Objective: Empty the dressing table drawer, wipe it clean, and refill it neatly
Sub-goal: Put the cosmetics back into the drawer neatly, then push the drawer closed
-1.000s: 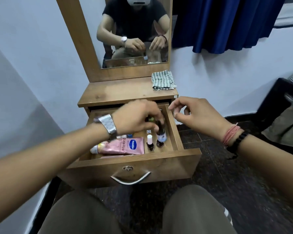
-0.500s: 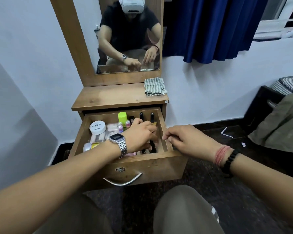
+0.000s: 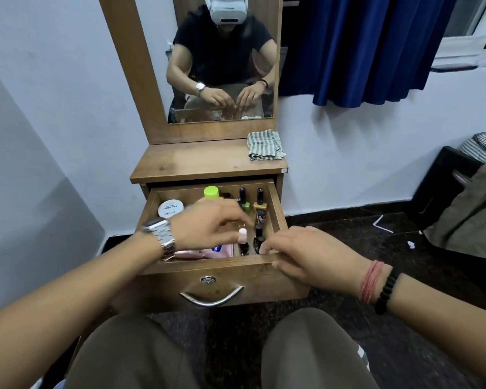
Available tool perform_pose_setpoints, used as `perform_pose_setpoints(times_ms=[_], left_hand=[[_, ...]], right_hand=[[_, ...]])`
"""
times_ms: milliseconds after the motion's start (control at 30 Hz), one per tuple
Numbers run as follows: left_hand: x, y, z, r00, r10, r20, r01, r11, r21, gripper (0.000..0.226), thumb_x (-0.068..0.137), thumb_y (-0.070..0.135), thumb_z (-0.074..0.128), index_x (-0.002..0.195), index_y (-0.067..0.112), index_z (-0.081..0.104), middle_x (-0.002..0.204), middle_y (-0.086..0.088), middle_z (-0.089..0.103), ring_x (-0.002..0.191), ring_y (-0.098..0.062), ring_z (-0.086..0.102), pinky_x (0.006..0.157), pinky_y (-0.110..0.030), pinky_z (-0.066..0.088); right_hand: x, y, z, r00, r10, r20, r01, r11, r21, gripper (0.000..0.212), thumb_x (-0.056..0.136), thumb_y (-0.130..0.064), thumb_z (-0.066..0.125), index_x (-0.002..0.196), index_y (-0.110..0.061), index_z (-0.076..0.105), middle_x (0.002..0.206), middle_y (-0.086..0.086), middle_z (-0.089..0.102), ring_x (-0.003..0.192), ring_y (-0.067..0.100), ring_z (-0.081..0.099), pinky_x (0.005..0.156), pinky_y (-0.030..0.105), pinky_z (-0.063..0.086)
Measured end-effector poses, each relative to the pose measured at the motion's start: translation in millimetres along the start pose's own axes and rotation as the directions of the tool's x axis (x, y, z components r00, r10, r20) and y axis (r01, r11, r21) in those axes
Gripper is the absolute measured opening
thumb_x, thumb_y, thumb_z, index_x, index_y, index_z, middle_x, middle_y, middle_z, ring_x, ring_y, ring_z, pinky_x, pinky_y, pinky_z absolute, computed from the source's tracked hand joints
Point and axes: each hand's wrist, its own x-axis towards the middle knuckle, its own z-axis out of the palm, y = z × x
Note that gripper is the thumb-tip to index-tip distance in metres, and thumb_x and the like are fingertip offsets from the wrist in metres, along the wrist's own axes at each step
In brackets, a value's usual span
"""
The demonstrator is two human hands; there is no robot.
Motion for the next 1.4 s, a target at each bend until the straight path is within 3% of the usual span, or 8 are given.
perform_pose_setpoints(times_ms=[67, 167, 300, 400, 600, 833, 1200, 1400], left_hand=[[-35, -5, -4, 0.998, 0.035, 0.047, -0.028, 0.989, -0.148, 0.038, 0.087, 0.048, 0.059, 0.121, 0.030, 0.061, 0.116, 0.011, 0.060, 0.109, -0.004, 0.054, 0.093, -0.032, 0.045], [-85, -14, 3, 0.996, 0.002, 0.092, 0.012, 0.988, -0.153, 0.045, 0.086, 0.046, 0.063, 0.128, 0.032, 0.056, 0.124, 0.017, 0.054, 0.117, 0.000, 0.049, 0.098, -0.029, 0.043], [-118, -24, 15, 0.996, -0.061, -0.068, 0.052, 0.991, -0.125, 0.046, 0.089, 0.029, 0.064, 0.132, 0.033, 0.050, 0.130, 0.017, 0.052, 0.123, -0.001, 0.047, 0.101, -0.031, 0.043], [-124, -24, 19, 0.975, -0.116, -0.191, 0.104, 0.992, -0.073, 0.047, 0.085, 0.047, 0.060, 0.129, 0.034, 0.052, 0.127, 0.014, 0.055, 0.118, -0.008, 0.052, 0.098, -0.033, 0.044], [-116, -30, 21, 0.935, -0.145, -0.325, 0.170, 0.984, 0.049, 0.062, 0.071, 0.040, 0.079, 0.128, 0.030, 0.055, 0.125, 0.010, 0.055, 0.107, -0.018, 0.056, 0.086, -0.038, 0.049], [-97, -50, 19, 0.880, -0.285, -0.381, 0.355, 0.926, 0.128, 0.077, 0.067, 0.048, 0.080, 0.135, 0.029, 0.049, 0.135, 0.002, 0.049, 0.119, -0.025, 0.048, 0.088, -0.046, 0.048], [-40, -94, 8, 0.833, -0.418, -0.362, 0.484, 0.868, 0.113, 0.074, 0.073, 0.037, 0.078, 0.137, 0.022, 0.045, 0.141, -0.001, 0.047, 0.126, -0.027, 0.045, 0.099, -0.044, 0.042], [-14, -122, 3, 0.825, -0.436, -0.360, 0.523, 0.831, 0.191, 0.070, 0.076, 0.025, 0.076, 0.138, 0.019, 0.045, 0.141, -0.003, 0.047, 0.126, -0.026, 0.046, 0.101, -0.042, 0.041]], right_hand=[[0, -5, 3, 1.000, 0.000, 0.006, 0.000, 1.000, -0.017, 0.027, 0.091, -0.033, 0.052, 0.118, -0.037, 0.049, 0.118, -0.018, 0.057, 0.110, 0.008, 0.051, 0.091, 0.032, 0.040], [1, -9, 7, 1.000, 0.010, -0.027, -0.012, 0.998, -0.061, 0.029, 0.091, -0.026, 0.053, 0.118, -0.036, 0.049, 0.118, -0.018, 0.055, 0.111, 0.008, 0.050, 0.090, 0.030, 0.039], [5, -14, 3, 0.999, 0.030, -0.035, -0.033, 0.994, -0.105, 0.031, 0.089, -0.022, 0.053, 0.117, -0.036, 0.051, 0.117, -0.017, 0.056, 0.110, 0.010, 0.051, 0.088, 0.029, 0.038], [6, -17, 2, 0.999, 0.043, -0.030, -0.046, 0.991, -0.123, 0.030, 0.088, -0.020, 0.054, 0.115, -0.035, 0.051, 0.115, -0.016, 0.057, 0.109, 0.010, 0.052, 0.086, 0.027, 0.037], [14, -14, -1, 0.996, 0.069, -0.053, -0.076, 0.986, -0.151, 0.027, 0.088, -0.018, 0.055, 0.111, -0.033, 0.054, 0.113, -0.016, 0.059, 0.106, 0.010, 0.053, 0.084, 0.025, 0.035], [45, 2, -3, 0.989, 0.092, -0.119, -0.112, 0.978, -0.177, 0.022, 0.085, -0.024, 0.064, 0.106, -0.032, 0.060, 0.113, -0.014, 0.058, 0.102, 0.010, 0.053, 0.083, 0.024, 0.039], [111, 43, 0, 0.942, 0.222, -0.251, -0.284, 0.928, -0.242, 0.062, 0.077, -0.026, 0.075, 0.132, -0.025, 0.045, 0.135, -0.003, 0.051, 0.123, 0.022, 0.046, 0.096, 0.039, 0.039], [143, 63, 2, 0.918, 0.275, -0.285, -0.350, 0.900, -0.259, 0.065, 0.079, -0.020, 0.071, 0.135, -0.021, 0.039, 0.136, 0.003, 0.052, 0.122, 0.026, 0.049, 0.098, 0.041, 0.033]])
